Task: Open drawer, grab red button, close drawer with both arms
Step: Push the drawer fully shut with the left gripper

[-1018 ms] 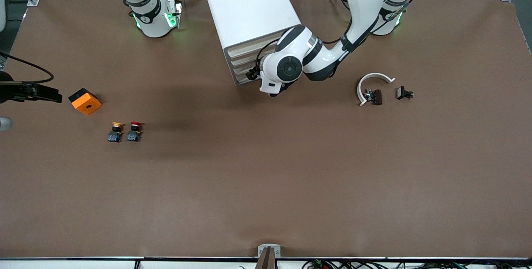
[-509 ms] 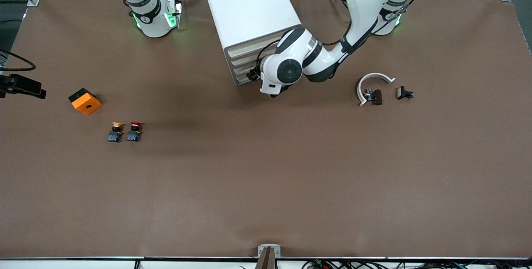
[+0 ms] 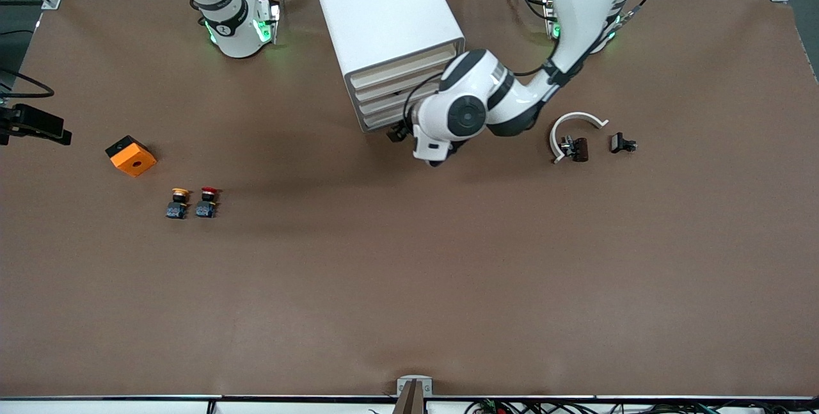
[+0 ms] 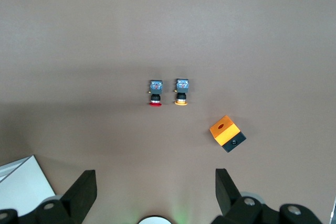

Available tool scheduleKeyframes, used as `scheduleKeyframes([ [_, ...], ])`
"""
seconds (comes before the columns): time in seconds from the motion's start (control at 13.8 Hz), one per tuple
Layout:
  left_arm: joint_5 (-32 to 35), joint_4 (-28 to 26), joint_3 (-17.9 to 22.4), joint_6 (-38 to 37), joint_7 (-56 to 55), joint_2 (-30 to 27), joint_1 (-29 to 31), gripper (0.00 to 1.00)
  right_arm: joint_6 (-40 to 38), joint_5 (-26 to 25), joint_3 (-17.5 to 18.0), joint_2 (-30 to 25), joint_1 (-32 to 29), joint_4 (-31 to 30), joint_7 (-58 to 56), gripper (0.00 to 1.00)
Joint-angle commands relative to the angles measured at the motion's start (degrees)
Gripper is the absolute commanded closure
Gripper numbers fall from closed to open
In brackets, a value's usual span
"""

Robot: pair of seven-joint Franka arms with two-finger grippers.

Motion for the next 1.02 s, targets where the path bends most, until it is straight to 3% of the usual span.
scheduleKeyframes([
  [0.0,7.88,1.8,-0.29,-4.11,-1.14,-3.58,4.11,0.0,-2.93,4.57,0.03,-3.7,-2.45,-0.44,1.87,0.0],
  [0.29,12.48,7.17,-0.64,-10.97,-0.1,-4.81,9.82,0.0,-1.72,4.85,0.3,-7.82,-1.41,-6.04,7.34,0.0],
  [0.51,13.81,7.09,-0.47,-15.56,3.67,-7.89,11.32,0.0,1.54,4.77,0.04,-13.18,-2.02,-13.08,5.68,0.0],
  [0.95,13.9,7.18,-0.38,-22.05,11.75,-13.06,14.93,0.0,3.65,2.13,0.21,-20.04,-2.03,-20.9,5.32,0.0],
])
